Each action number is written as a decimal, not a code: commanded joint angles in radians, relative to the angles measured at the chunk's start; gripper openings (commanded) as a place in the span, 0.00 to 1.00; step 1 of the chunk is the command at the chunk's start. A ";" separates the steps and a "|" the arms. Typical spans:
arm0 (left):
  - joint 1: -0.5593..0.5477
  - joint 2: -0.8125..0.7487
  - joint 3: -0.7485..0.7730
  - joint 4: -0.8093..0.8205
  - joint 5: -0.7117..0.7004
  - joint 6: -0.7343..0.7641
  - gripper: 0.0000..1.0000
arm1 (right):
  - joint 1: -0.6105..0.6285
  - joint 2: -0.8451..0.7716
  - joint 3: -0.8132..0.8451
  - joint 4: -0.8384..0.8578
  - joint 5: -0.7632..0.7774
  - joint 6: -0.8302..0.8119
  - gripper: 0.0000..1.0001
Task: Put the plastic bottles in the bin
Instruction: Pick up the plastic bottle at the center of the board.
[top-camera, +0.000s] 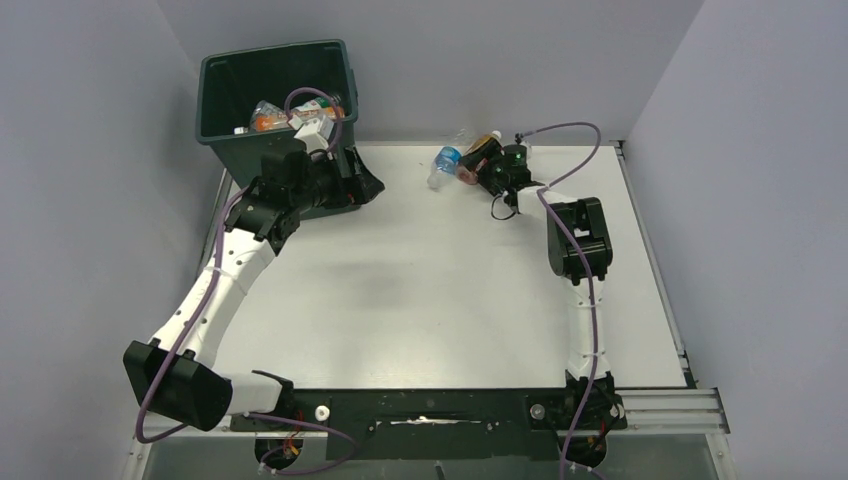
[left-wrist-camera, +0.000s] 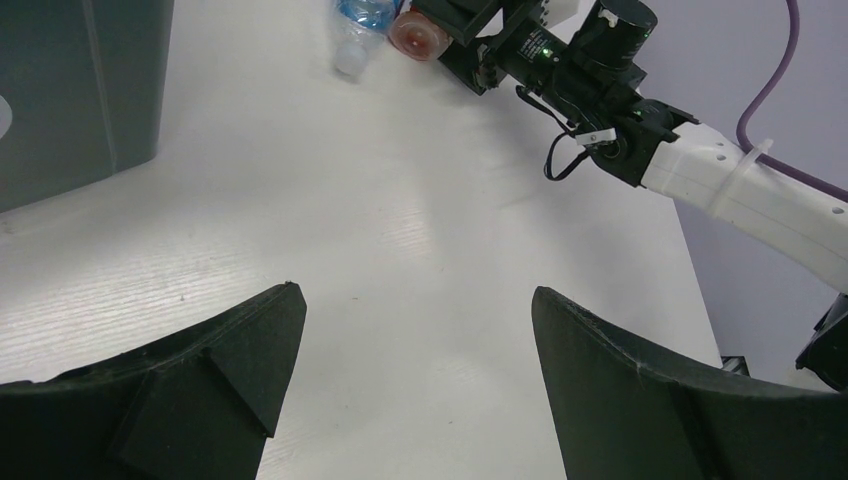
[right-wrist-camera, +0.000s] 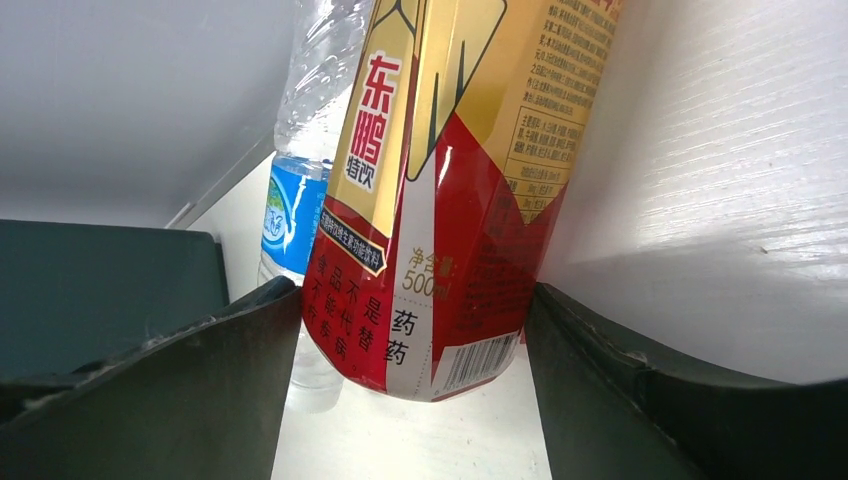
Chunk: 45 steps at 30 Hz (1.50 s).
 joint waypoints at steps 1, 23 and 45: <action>-0.004 -0.001 0.005 0.068 0.018 0.011 0.85 | -0.015 -0.038 -0.074 -0.050 0.034 -0.030 0.59; -0.070 -0.019 -0.060 0.097 0.019 -0.024 0.85 | 0.055 -0.512 -0.710 0.020 -0.007 -0.181 0.50; -0.096 -0.004 -0.186 0.217 0.129 -0.119 0.85 | 0.275 -1.070 -1.074 -0.156 0.013 -0.334 0.50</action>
